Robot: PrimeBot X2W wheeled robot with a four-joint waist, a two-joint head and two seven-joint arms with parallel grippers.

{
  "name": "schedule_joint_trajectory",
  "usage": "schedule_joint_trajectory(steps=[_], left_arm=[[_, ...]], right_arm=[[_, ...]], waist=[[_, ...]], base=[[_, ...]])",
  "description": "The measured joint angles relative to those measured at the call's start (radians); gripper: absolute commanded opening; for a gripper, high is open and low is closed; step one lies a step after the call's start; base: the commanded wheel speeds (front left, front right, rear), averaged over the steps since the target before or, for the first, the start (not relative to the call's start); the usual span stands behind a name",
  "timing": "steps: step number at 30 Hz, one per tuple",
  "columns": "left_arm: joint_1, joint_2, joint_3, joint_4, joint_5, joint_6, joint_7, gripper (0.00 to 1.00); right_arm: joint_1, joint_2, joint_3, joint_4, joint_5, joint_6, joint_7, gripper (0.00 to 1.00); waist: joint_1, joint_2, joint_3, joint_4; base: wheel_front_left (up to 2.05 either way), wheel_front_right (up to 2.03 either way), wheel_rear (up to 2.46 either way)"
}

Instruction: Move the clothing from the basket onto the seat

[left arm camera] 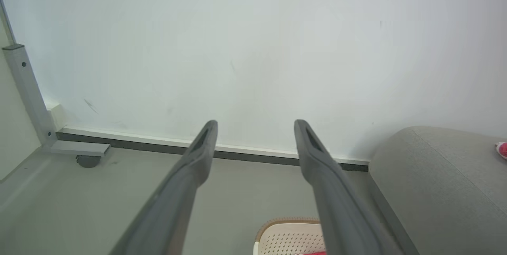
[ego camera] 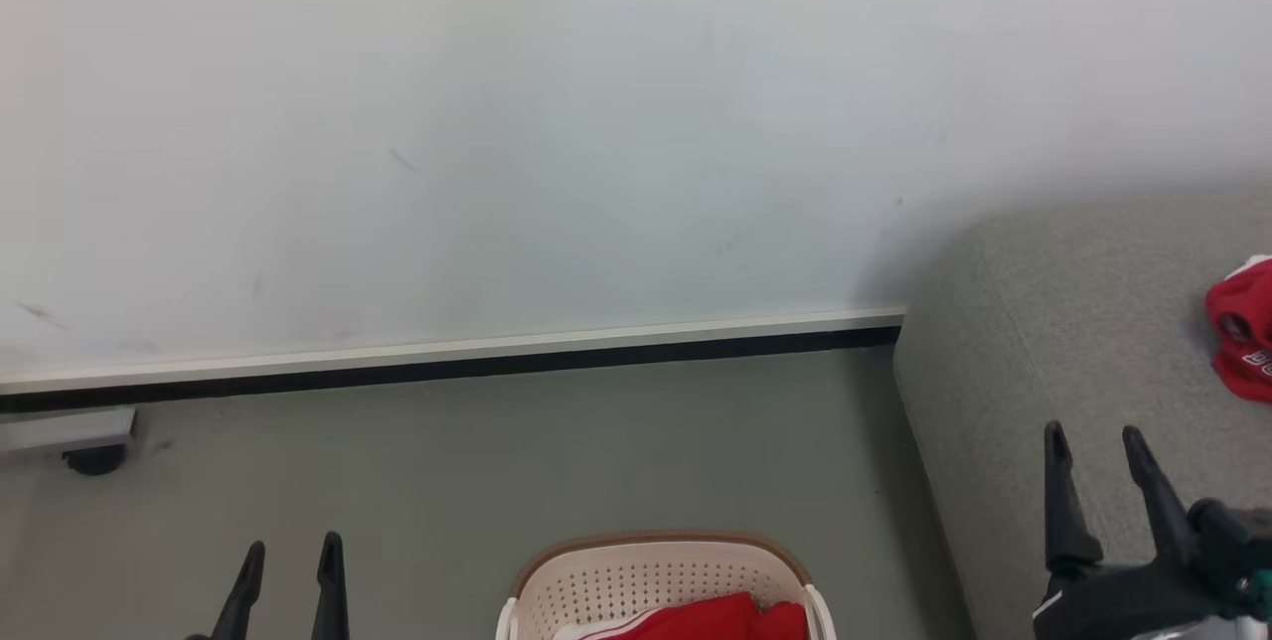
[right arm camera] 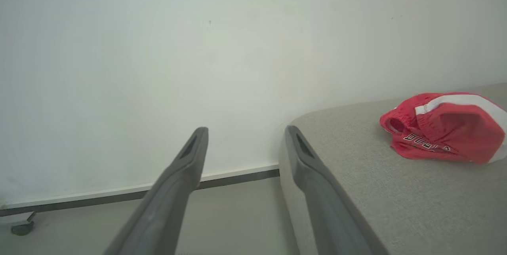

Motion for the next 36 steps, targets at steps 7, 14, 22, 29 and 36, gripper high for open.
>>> schedule_joint_trajectory(steps=[7,14,22,29,36], left_arm=[[0.058,-0.055,0.093,-0.002,0.087,-0.115,0.0,1.0],[0.107,-0.117,0.143,0.025,0.199,-0.205,0.0,1.0],[0.134,-0.168,0.211,0.087,0.249,-0.263,0.0,1.0],[0.131,-0.196,0.252,0.146,0.255,-0.279,0.0,1.0],[0.121,-0.206,0.262,0.177,0.263,-0.287,0.0,1.0]], right_arm=[[0.094,0.076,0.012,-0.061,-0.077,0.0,-0.032,1.0],[0.142,0.097,0.083,-0.047,-0.131,0.0,-0.066,1.0],[0.167,0.101,0.089,0.009,-0.145,0.0,-0.084,1.0],[0.162,0.103,0.102,0.036,-0.135,0.0,-0.08,1.0],[0.16,0.103,0.11,0.043,-0.128,0.0,-0.075,1.0]], waist=[[0.0,0.0,-0.009,0.027],[0.0002,0.0001,-0.003,0.007],[0.0002,0.0001,0.0,0.0],[0.0002,0.0001,0.004,0.002],[0.0002,0.0002,0.003,0.001]], base=[[0.0,0.0,0.0],[0.0,0.0,0.0],[0.0,0.0,0.0],[0.0,0.0,0.0],[0.0,0.0,0.0]])
